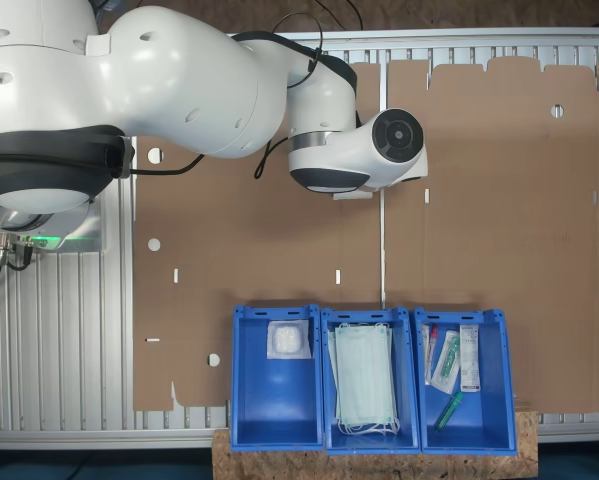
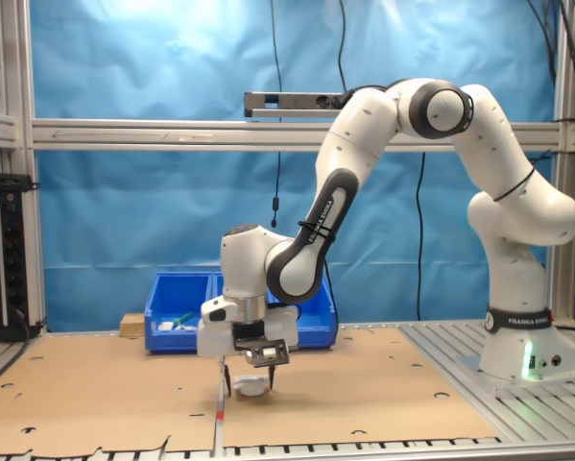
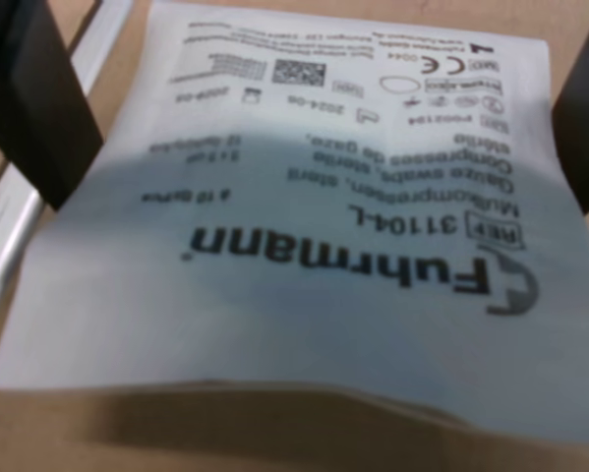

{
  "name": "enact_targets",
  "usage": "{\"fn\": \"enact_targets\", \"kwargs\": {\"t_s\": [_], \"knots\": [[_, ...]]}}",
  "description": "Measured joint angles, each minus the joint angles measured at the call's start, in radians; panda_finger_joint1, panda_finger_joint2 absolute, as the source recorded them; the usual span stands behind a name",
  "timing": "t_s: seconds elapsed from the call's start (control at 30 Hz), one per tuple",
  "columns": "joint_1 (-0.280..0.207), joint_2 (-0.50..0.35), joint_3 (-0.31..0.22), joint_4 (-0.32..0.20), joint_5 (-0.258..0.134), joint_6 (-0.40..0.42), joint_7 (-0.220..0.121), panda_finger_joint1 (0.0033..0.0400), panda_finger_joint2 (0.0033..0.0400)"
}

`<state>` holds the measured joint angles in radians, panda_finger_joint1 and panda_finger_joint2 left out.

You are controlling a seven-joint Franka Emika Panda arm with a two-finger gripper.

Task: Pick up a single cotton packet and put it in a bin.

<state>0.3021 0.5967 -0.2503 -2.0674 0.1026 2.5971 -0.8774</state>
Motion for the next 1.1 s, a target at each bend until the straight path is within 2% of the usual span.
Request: {"fn": "enact_targets", "kwargs": {"t_s": [1.1], "knots": [[0.000, 0.010, 0.000, 0.011, 0.000, 0.009, 0.000, 0.0400, 0.0400]]}}
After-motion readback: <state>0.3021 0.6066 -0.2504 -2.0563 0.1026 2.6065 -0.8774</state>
